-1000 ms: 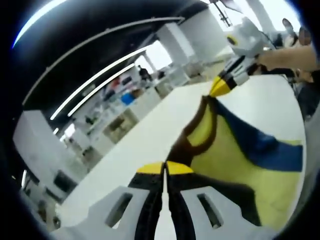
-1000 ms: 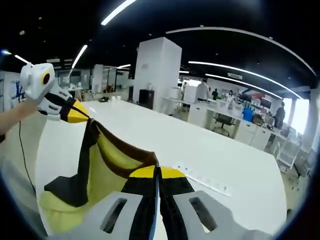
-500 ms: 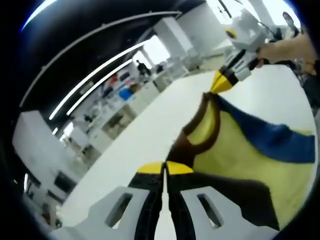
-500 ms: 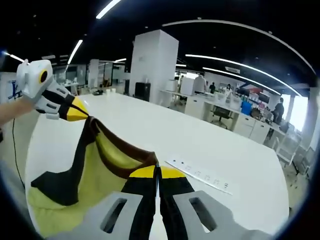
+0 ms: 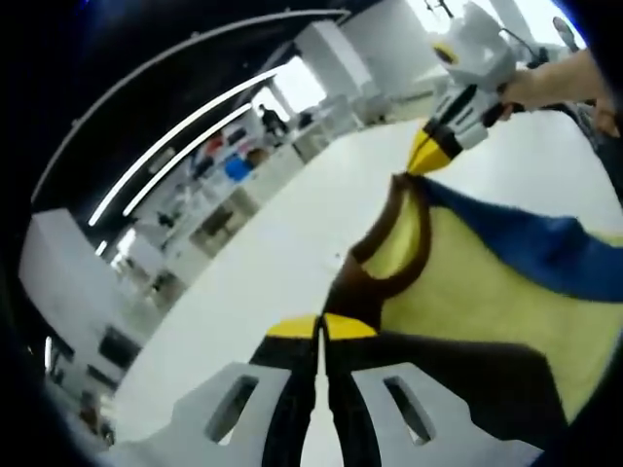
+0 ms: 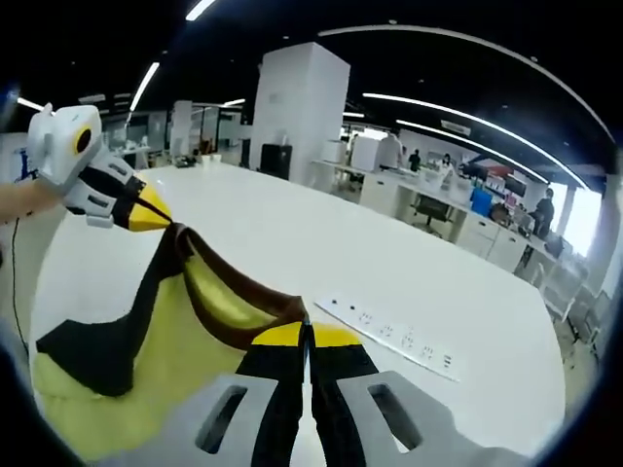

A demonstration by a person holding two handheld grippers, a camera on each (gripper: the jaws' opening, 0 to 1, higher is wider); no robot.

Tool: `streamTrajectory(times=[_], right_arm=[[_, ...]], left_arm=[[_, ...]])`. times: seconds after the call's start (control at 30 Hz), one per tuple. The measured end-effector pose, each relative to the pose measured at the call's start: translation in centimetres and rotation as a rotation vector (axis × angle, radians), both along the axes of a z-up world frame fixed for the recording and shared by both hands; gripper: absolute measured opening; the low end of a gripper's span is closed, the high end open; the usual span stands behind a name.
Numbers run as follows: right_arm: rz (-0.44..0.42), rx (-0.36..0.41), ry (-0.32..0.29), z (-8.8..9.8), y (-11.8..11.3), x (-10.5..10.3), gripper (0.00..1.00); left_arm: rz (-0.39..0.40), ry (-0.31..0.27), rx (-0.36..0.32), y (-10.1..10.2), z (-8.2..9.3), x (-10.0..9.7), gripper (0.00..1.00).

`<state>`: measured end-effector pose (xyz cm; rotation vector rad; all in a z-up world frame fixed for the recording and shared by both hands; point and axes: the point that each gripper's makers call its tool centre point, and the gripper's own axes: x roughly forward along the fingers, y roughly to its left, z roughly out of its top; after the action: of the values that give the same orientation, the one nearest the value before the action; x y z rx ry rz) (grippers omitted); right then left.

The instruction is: Fold the garment on the visible template until the final outline fits inside the template.

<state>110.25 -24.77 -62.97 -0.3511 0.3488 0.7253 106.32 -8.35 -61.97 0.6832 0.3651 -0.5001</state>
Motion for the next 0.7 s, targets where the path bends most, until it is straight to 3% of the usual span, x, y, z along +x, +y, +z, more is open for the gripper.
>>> streamTrajectory(times=[0.27,0.6,0.7], right_arm=[[-0.010,-0.029,0.019,-2.6,0.6,1.9,0.01],[-0.022,-0.065,0.053,-6.0,0.6,3.9,0.01],[-0.027,-0.073,0.061,-6.8,0.8,4.2,0.01]], left_arm=[[0.005,0.037,0.009,0.2,-2.4,2.1,0.00],[0.012,0.094,-0.010,3.2,-6.4,8.7,0.00],[0.015,0.103,-0.019,3.2,-7.2,9.3,0.00]])
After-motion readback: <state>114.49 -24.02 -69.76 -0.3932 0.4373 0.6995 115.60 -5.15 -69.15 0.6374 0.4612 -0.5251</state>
